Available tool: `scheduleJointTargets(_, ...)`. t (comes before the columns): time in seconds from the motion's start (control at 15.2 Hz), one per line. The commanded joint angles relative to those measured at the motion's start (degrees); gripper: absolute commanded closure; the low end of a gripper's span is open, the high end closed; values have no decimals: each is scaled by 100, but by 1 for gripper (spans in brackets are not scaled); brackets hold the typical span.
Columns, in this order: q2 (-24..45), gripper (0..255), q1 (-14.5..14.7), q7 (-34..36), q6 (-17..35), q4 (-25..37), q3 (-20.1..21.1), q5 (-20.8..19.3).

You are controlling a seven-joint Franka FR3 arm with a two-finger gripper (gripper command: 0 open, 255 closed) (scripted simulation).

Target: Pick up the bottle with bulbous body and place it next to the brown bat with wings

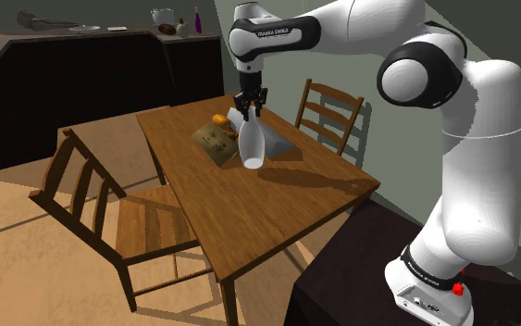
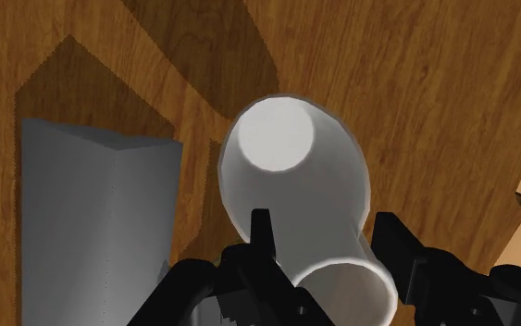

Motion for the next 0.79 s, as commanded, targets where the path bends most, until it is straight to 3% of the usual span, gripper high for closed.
scheduleJointTargets(0.0, -11, 255, 4, -9, 169, -175, 0, 0)
scheduleJointTargets(0.26, 10, 255, 10, -15, 418, -404, 4, 6)
scheduleJointTargets(0.73, 11, 255, 10, -15, 417, -402, 4, 6)
